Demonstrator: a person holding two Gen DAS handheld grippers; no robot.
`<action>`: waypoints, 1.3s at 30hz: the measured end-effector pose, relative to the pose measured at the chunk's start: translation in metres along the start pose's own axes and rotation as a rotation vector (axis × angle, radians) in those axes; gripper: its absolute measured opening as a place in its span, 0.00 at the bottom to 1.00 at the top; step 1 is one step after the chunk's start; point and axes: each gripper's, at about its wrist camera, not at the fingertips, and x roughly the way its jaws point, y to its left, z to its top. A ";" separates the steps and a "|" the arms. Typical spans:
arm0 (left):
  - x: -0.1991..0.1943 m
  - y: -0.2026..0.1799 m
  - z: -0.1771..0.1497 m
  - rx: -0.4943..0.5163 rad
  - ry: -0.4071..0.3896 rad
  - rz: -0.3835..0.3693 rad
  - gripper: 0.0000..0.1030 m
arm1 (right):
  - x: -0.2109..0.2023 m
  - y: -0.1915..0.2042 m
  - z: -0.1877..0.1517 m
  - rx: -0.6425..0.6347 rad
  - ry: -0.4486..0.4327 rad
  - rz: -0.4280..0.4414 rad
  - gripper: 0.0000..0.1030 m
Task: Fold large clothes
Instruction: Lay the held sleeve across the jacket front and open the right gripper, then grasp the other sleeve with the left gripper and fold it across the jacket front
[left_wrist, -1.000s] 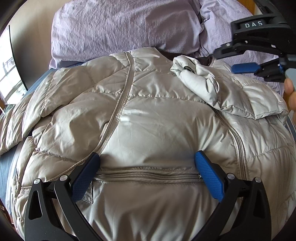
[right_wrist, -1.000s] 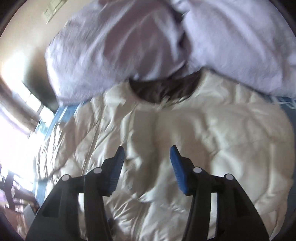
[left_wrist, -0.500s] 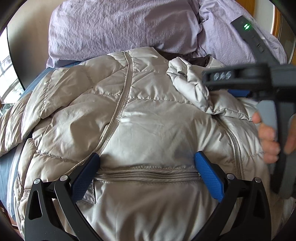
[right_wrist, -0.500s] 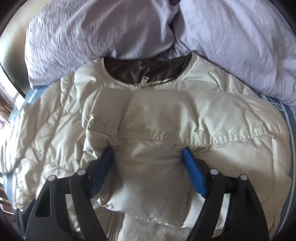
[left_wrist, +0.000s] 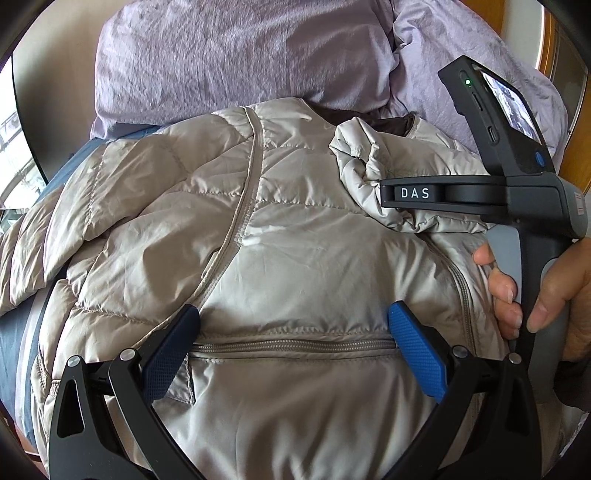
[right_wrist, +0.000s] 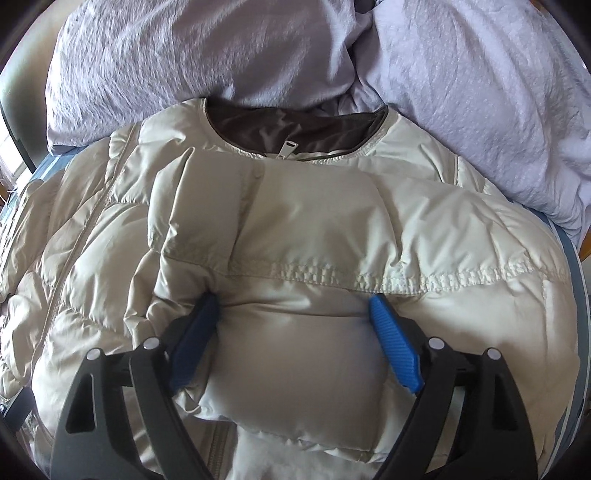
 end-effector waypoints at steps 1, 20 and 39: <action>-0.001 0.000 0.000 0.001 -0.002 0.000 0.99 | -0.002 0.000 -0.001 0.000 0.000 0.000 0.82; -0.029 0.058 0.020 -0.131 -0.083 0.077 0.99 | -0.009 -0.001 -0.011 0.002 -0.046 -0.018 0.85; -0.047 0.309 0.011 -0.503 0.018 0.465 0.99 | -0.011 -0.003 -0.015 0.016 -0.094 -0.028 0.89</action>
